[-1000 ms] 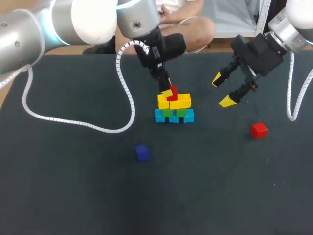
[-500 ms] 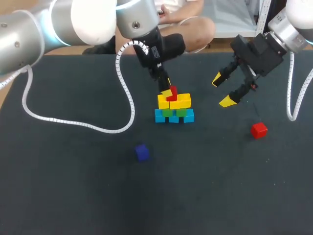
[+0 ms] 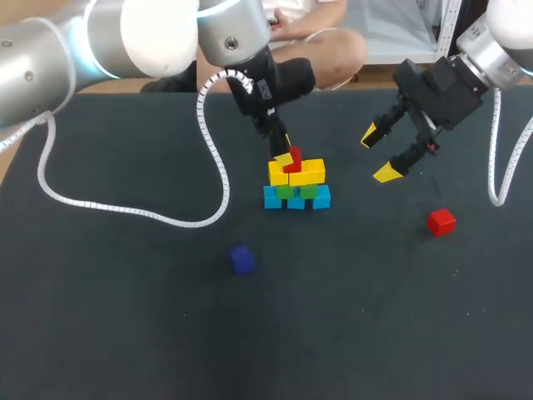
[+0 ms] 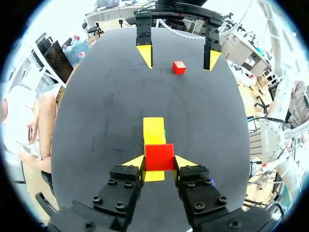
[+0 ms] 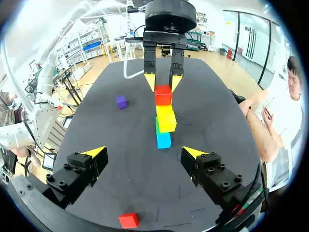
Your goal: Place the blue cubes, place green cubes on the blue cubes, place the yellow cubes on the green cubes, then place the red cubes on the yellow cubes, and place purple cube on the red cubes.
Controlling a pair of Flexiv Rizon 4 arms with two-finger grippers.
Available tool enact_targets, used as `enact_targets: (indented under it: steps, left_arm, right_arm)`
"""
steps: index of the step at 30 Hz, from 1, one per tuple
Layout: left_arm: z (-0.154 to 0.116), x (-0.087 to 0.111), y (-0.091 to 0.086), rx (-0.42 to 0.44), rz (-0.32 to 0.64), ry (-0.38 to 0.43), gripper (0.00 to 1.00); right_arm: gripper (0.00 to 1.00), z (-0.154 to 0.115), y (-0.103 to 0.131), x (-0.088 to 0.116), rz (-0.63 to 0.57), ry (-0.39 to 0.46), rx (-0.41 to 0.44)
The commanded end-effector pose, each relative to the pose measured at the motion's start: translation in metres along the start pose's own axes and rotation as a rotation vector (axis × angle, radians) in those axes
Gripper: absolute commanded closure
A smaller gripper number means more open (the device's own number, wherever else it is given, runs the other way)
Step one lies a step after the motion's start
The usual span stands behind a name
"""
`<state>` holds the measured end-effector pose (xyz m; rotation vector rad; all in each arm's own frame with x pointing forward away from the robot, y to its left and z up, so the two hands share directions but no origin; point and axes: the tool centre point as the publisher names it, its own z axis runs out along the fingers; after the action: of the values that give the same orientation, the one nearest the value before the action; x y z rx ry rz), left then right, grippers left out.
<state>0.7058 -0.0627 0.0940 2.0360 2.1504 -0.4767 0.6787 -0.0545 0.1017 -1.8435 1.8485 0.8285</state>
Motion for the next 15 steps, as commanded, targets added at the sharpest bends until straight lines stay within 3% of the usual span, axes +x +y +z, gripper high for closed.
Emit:
enact_targets:
  steps: [1,15]
  left_arm:
    - [0.0003,-0.0008,0.0023,0.005,0.002,0.002,1.00]
    - [0.0002,-0.0032,0.0029,0.008,0.003,0.007,1.00]
  right_arm:
    - [0.00,0.0001,-0.0002,0.0001,-0.001,-0.002,0.000]
    - [0.00,0.0001,-0.0002,0.0001,-0.001,-0.002,0.000]
